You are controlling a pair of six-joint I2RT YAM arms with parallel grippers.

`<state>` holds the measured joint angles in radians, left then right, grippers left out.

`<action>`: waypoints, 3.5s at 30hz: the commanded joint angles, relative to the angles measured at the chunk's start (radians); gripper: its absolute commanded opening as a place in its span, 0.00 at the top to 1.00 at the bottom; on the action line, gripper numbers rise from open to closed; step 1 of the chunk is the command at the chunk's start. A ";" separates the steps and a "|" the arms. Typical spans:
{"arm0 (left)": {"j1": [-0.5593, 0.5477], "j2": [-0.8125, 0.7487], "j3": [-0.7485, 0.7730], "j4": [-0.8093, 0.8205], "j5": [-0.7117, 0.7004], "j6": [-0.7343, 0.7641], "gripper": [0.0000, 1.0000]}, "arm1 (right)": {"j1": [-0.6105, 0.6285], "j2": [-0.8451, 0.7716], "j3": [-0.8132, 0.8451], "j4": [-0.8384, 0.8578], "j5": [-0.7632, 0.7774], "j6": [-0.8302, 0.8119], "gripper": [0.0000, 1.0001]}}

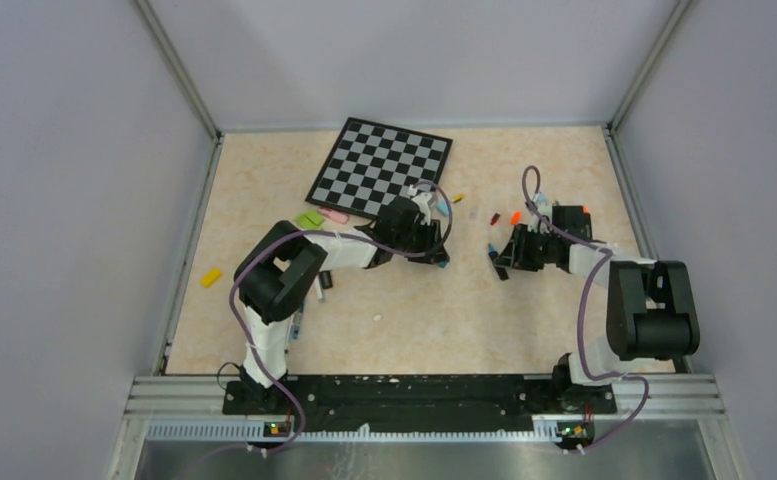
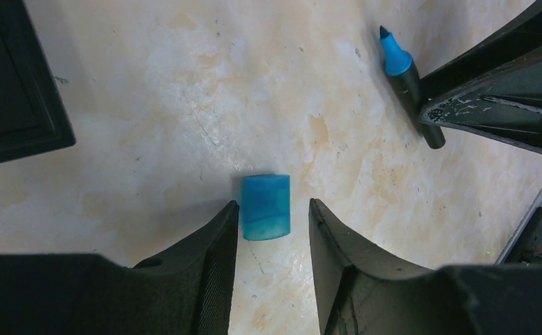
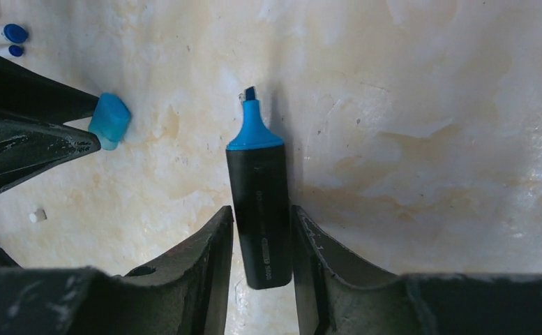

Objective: Open the pen caps
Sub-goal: Place the pen at the center of the board, then pick up the pen from the center of the board.

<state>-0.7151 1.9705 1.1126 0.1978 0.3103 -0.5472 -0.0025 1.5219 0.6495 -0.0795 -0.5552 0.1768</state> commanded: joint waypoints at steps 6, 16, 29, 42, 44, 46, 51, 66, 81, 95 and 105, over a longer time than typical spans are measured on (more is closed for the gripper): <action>0.001 -0.098 0.031 -0.076 -0.079 0.053 0.52 | -0.004 -0.025 0.061 -0.037 0.034 -0.043 0.61; 0.003 -0.416 -0.147 -0.019 -0.148 0.099 0.42 | -0.004 -0.141 0.111 -0.157 -0.124 -0.297 0.55; 0.012 -1.092 -0.623 -0.110 -0.445 0.108 0.01 | -0.071 -0.305 0.131 -0.322 -0.421 -0.579 0.54; 0.086 -0.997 -0.615 -0.314 -0.595 0.076 0.02 | -0.073 -0.302 0.130 -0.328 -0.425 -0.573 0.55; 0.111 -0.931 -0.591 -0.311 -0.585 0.085 0.03 | -0.073 -0.302 0.130 -0.326 -0.426 -0.572 0.55; 0.132 -0.871 -0.571 -0.318 -0.589 0.093 0.05 | -0.073 -0.302 0.130 -0.326 -0.426 -0.569 0.55; 0.172 -0.770 -0.530 -0.350 -0.635 0.092 0.19 | -0.073 -0.301 0.130 -0.325 -0.426 -0.565 0.55; 0.230 -0.575 -0.422 -0.418 -0.695 0.077 0.44 | -0.073 -0.295 0.130 -0.325 -0.420 -0.564 0.55; 0.256 -0.472 -0.391 -0.437 -0.677 0.041 0.49 | -0.073 -0.291 0.128 -0.326 -0.417 -0.565 0.55; 0.301 -0.395 -0.375 -0.468 -0.650 -0.009 0.55 | -0.073 -0.289 0.131 -0.330 -0.416 -0.568 0.55; 0.314 -0.379 -0.393 -0.457 -0.609 -0.024 0.61 | -0.073 -0.288 0.133 -0.333 -0.416 -0.569 0.56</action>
<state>-0.4160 1.5414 0.7521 -0.2039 -0.3573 -0.5476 -0.0685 1.2388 0.7612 -0.4137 -0.9520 -0.3744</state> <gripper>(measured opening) 0.428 0.446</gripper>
